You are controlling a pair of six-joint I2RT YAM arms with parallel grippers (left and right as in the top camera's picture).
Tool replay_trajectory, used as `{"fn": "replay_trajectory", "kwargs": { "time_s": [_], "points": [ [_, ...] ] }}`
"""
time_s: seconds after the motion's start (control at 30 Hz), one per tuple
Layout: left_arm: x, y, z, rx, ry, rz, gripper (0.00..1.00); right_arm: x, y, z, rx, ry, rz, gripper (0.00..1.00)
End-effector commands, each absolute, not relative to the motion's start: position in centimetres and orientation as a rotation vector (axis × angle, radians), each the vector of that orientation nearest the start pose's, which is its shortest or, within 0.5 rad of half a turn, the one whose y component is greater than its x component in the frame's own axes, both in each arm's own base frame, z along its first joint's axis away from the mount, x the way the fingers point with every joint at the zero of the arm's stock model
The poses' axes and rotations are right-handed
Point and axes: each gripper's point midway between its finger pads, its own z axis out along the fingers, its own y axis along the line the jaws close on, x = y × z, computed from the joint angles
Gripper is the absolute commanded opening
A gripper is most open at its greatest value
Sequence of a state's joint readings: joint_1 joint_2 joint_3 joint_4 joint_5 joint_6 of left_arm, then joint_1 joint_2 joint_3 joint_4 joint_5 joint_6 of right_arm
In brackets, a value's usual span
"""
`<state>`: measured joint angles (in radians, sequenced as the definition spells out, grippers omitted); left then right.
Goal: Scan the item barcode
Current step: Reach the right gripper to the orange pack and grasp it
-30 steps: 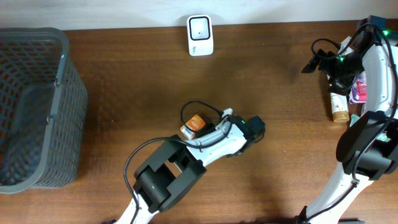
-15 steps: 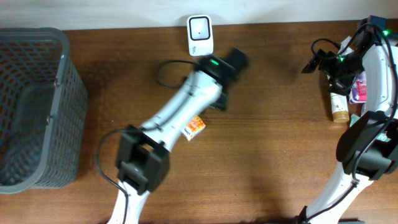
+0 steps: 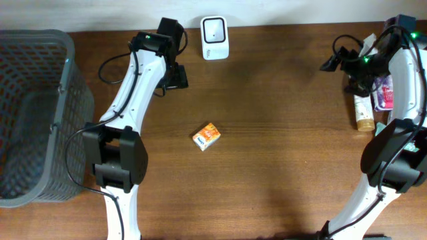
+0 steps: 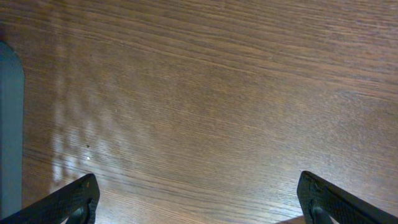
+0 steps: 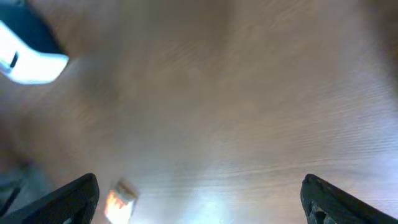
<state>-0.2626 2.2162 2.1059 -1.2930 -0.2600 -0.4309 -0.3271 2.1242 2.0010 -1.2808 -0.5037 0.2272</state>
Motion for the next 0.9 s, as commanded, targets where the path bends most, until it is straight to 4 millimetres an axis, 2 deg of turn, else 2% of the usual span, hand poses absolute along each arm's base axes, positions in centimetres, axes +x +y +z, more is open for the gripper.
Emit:
{"fn": "replay_trajectory", "kwargs": {
  "time_s": [0.0,0.1,0.13,0.2,0.3,0.4,0.47,0.53,0.57,0.63,0.7,0.73,0.77,0.8,0.87],
  "points": [
    [47.1,-6.0,12.8,-0.332,2.839,0.288,0.99,42.3,0.5,14.1,0.496,2.926,0.944,0.84],
    [47.2,-6.0,12.8,-0.333,2.836,0.287,0.99,39.7,7.2,11.7,0.354,3.082,0.992,0.82],
    [47.0,-5.9,12.8,-0.332,2.845,0.292,0.99,39.0,9.0,10.9,0.369,3.124,0.993,0.83],
    [47.0,-5.9,12.8,-0.334,2.846,0.294,0.99,38.5,11.3,9.8,0.431,3.161,0.984,0.82],
    [47.2,-4.6,12.8,-0.374,2.841,0.296,0.99,37.1,12.9,9.7,0.445,3.211,0.971,0.81],
    [47.3,-2.5,12.8,-0.439,2.838,0.3,0.99,34.8,13.2,12.3,0.344,3.188,0.943,0.8],
    [47.3,-1.6,12.8,-0.466,2.838,0.305,0.99,33.1,12.5,13.9,0.309,3.133,0.847,0.8],
    [47.2,-1.2,12.7,-0.478,2.84,0.309,0.99,31.2,13.0,14.8,0.244,3.021,0.848,0.91],
    [47.2,-1.2,12.7,-0.478,2.84,0.308,0.99,30.7,13.2,14.5,0.229,2.98,0.84,0.99],
    [47.2,-1.5,12.7,-0.47,2.841,0.307,0.99,30.6,13.3,13.3,0.276,2.933,0.851,0.99],
    [47.2,-1.5,12.7,-0.467,2.841,0.308,0.99,30.7,13.5,11.1,0.444,2.93,0.872,0.99],
    [47.2,-1.5,12.7,-0.467,2.841,0.308,0.99,30.6,14.3,9.4,0.554,2.929,0.921,0.99],
    [47.2,-1.5,12.7,-0.467,2.84,0.308,0.99,30.4,15.3,8.7,0.564,2.929,0.978,0.97],
    [47.2,-1.5,12.7,-0.467,2.84,0.308,0.99,30.2,16.8,8.4,0.512,2.926,1.054,0.86],
    [47.2,-1.5,12.7,-0.467,2.841,0.308,0.99,30.1,19.0,8.5,0.454,2.903,1.127,0.82]
  ]
}}
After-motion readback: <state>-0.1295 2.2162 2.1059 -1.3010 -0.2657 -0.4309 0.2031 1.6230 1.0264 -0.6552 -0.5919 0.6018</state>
